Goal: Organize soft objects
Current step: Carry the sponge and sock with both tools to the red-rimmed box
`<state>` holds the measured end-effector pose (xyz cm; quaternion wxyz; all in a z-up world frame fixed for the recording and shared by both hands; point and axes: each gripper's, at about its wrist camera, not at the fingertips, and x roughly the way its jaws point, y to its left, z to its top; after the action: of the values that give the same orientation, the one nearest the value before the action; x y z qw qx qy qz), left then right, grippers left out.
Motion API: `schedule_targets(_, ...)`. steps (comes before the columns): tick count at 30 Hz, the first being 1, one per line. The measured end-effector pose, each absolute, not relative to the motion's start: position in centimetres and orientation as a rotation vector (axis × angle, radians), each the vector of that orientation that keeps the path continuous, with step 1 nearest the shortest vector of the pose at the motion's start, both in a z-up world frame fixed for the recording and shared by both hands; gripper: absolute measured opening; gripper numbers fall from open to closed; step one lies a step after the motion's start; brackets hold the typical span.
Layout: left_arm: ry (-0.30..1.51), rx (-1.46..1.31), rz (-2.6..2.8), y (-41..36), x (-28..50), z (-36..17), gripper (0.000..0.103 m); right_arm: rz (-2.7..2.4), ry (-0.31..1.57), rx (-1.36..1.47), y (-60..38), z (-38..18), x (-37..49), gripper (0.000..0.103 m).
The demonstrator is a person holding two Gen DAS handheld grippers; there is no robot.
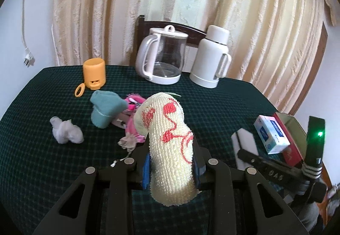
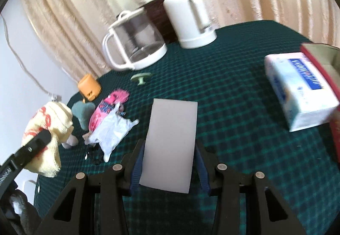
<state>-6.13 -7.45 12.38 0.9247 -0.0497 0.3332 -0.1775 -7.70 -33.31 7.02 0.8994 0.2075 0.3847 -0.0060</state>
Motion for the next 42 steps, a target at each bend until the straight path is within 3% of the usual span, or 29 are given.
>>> schedule_targets(25,0.673,0.089,-0.637,-23.0,-8.9,14.3,0.031,-0.542,0.468,0.527,-52.0,11.1,-21.2,0.05)
schedule_targets(30,0.687,0.119,-0.705,-26.9,-9.2,14.4,0.031,-0.603,0.454,0.544,-54.4,10.1,-22.2,0.069)
schedule_targets(42,0.722,0.156,-0.879,-35.9,-9.7,14.2,0.031,-0.669,0.424,0.558,-56.7,9.5,-25.1,0.069)
